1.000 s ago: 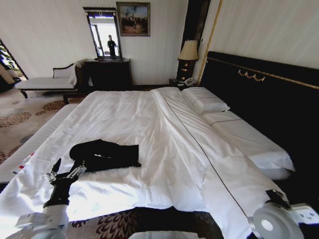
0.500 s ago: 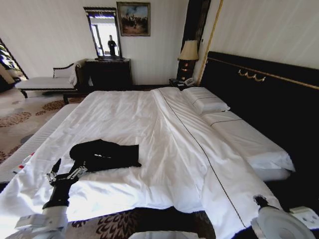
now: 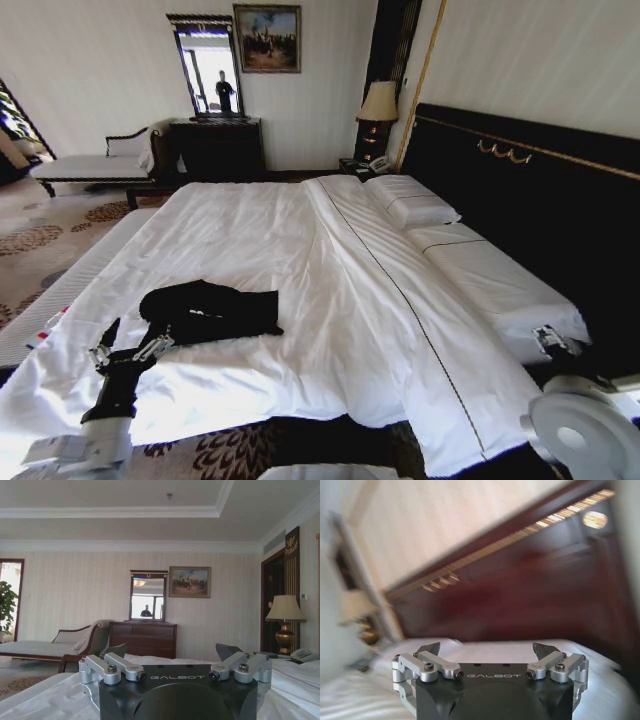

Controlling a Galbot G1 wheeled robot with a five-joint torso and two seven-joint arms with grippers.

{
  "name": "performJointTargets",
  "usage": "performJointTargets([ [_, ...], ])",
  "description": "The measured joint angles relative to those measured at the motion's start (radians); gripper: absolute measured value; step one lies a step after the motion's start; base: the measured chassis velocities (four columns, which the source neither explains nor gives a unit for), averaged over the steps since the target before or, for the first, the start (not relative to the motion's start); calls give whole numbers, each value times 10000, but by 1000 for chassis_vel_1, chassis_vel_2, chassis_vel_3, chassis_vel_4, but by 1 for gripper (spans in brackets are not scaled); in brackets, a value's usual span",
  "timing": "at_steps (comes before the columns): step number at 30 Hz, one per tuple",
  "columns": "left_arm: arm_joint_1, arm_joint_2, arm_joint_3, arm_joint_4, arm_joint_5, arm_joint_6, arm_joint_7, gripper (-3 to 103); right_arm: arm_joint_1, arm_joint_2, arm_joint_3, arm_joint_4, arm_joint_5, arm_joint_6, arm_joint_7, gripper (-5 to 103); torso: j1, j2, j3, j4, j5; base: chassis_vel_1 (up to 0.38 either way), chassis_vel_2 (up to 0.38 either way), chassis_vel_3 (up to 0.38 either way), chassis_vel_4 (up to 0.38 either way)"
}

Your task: Fold the clothes on the bed.

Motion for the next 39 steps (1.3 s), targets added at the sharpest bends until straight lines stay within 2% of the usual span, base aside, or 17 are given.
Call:
performJointTargets([
  [3,77,-6,47,-117,-86,49,2,100,380,-365,-595,-1231,-1383,1558,-3452,100,3,-1,1,-1,1,0,0,0,0],
  [4,77,-6,47,-117,-86,49,2,100,380,-365,-595,-1231,-1383,1558,-3452,100,3,-1,1,-1,1,0,0,0,0],
  [5,100,-16,77,-154,-142,82,3,100,459,-450,-804,-1403,-1573,1814,-4371,100,3,-2,1,-2,-1,0,0,0,0],
  [7,138,-49,178,-257,-279,187,23,100,563,-551,-1359,-1446,-1850,1976,-5515,100,2,-1,0,-1,-1,0,0,0,0],
  [10,157,-94,348,-444,-499,391,88,100,563,-501,-1929,-778,-2212,1747,-6131,100,2,-1,-1,-3,-4,0,0,0,0],
  [17,156,-159,532,-598,-197,582,142,100,116,-292,-2128,669,-1963,1057,-6578,100,2,-1,0,-3,-4,0,0,0,0],
  [19,161,-185,618,-664,-12,654,143,100,-187,-247,-1988,944,-1957,982,-7105,100,1,-1,-1,-3,-6,0,0,0,0],
  [21,147,-226,729,-763,111,779,139,100,-561,-164,-1679,1082,-2412,824,-7987,100,-1,0,-2,-6,-5,0,0,0,0],
  [22,147,-226,729,-763,111,779,139,100,-561,-164,-1679,1082,-2412,824,-7987,100,-1,0,-2,-6,-5,0,0,0,0],
  [23,133,-234,788,-835,155,844,134,100,-674,-109,-1549,1088,-2966,653,-8301,100,-1,0,-2,-5,-4,0,0,0,0],
  [26,145,-231,800,-965,201,896,133,100,-792,-74,-1578,1285,-3267,-8,-8146,100,0,0,-2,-4,-3,0,0,0,0],
  [27,145,-231,800,-965,201,896,133,100,-792,-74,-1578,1285,-3267,-8,-8146,100,0,0,-2,-4,-3,0,0,0,0],
  [31,258,-214,741,-990,183,891,115,100,-745,-119,-1839,1487,-3292,-892,-6693,100,-1,0,-2,-3,-3,0,0,0,0],
  [33,293,-212,741,-991,157,890,112,100,-718,-158,-1847,1492,-3247,-1028,-6463,100,-1,0,-2,-3,-4,0,0,0,0],
  [36,347,-156,816,-992,-77,1122,93,100,-582,-438,-1658,1563,-2536,-1489,-5925,100,0,0,-2,-2,-4,0,0,0,0],
  [39,210,-66,796,-992,-89,1257,95,100,-454,-565,-1454,1551,-2327,-1572,-5890,100,0,0,-2,-2,-3,0,0,0,0],
])
